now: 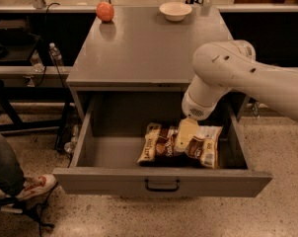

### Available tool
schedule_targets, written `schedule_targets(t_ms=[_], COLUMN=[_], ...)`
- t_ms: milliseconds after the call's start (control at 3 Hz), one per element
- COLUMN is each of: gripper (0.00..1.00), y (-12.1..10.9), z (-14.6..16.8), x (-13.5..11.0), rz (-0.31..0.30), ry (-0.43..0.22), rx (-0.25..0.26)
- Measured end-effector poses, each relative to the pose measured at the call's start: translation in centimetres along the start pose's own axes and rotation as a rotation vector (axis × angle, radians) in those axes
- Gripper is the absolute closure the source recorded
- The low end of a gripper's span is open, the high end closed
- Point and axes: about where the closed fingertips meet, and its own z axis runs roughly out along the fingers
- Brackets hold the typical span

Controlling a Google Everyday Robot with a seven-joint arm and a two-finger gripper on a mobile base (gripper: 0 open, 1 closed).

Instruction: Pick brown chip bag from top drawer and place on counter

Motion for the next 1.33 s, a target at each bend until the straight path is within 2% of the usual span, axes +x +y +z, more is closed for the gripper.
schedule_targets(t_ms=[667, 1333], gripper=[0.0, 0.02], y=[-1.3, 0.1], z=[3.2, 7.7], x=[2.4, 3.6], rz=[0.024, 0.05], ry=[0.067, 0.093], rx=[-0.02, -0.122])
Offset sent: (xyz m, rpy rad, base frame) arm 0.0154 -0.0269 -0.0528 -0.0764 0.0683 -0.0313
